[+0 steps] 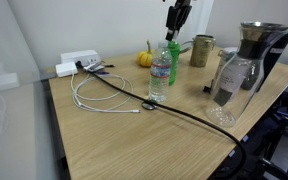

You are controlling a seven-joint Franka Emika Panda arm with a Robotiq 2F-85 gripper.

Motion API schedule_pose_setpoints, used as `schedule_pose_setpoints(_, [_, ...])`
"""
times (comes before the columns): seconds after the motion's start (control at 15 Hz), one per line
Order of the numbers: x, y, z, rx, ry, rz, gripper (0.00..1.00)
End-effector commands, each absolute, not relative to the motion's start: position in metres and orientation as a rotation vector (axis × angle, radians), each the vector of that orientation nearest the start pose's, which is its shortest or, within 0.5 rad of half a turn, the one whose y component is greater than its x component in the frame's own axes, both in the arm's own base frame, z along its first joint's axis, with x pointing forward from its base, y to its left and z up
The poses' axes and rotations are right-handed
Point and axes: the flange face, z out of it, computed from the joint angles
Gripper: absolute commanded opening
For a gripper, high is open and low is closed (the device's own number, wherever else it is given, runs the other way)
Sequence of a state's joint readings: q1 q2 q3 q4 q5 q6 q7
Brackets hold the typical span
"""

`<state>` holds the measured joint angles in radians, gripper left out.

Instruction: Move the green bottle next to the water bottle

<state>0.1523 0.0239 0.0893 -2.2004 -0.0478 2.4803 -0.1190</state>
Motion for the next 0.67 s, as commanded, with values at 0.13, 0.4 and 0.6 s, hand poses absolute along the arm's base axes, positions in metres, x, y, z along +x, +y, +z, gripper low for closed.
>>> schedule_pose_setpoints(0.13, [0.540,0.130,0.413,-3.081,-0.655,-0.378,0.95])
schedule_pose_setpoints(0.4, [0.532,0.123,0.436,-3.068,-0.638,-0.440,1.00])
schedule_pose_setpoints(0.6, [0.523,0.116,0.456,-3.050,-0.609,-0.482,1.00])
